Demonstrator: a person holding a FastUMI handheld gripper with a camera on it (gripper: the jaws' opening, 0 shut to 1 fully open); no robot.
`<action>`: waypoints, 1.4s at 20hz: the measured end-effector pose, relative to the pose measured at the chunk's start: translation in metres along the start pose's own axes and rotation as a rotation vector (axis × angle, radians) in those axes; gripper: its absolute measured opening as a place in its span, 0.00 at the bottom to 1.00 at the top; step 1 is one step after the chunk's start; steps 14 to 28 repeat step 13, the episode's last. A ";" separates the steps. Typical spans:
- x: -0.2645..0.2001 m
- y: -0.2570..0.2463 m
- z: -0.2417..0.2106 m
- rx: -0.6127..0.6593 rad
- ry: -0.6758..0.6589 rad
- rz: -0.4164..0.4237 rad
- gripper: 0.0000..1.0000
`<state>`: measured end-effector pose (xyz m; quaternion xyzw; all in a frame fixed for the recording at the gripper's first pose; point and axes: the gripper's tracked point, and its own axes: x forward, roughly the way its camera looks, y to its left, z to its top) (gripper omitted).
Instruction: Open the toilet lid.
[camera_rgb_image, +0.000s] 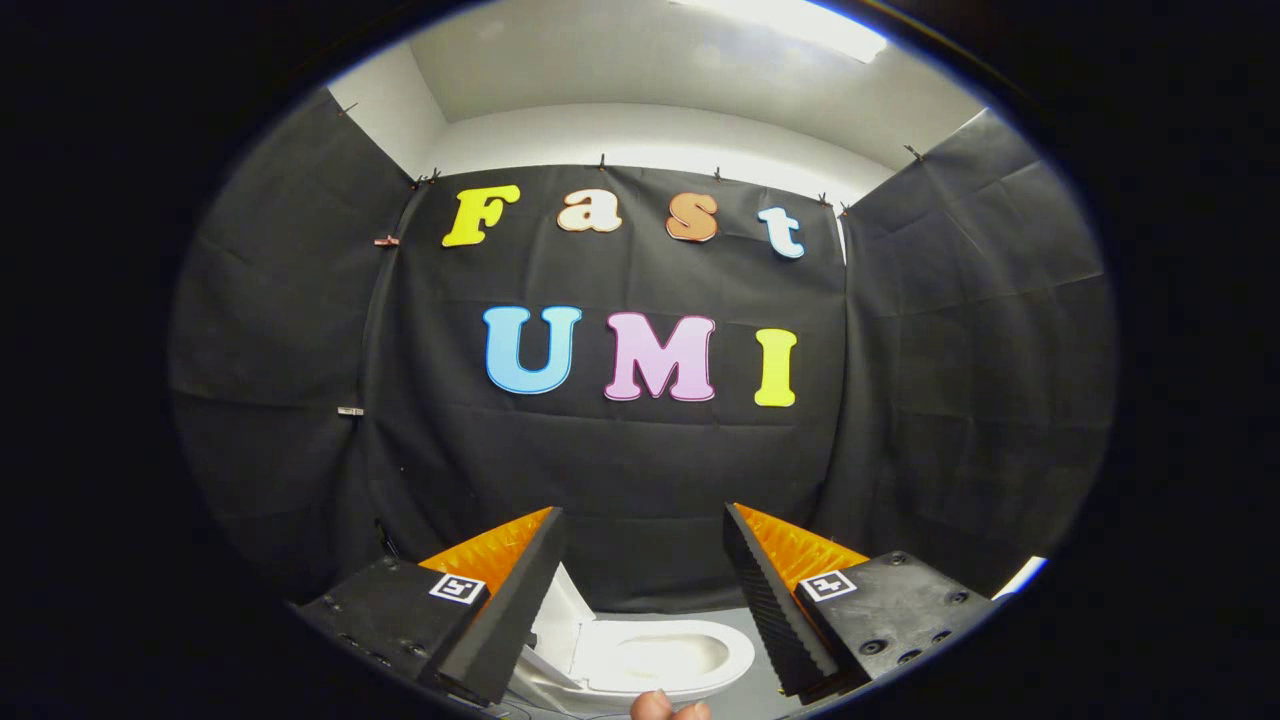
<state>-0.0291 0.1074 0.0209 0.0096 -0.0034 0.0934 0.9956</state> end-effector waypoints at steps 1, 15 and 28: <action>0.000 0.001 -0.001 0.003 0.003 0.001 0.98; 0.000 -0.005 0.000 0.018 0.004 -0.016 0.98; 0.000 -0.005 0.000 0.018 0.004 -0.016 0.98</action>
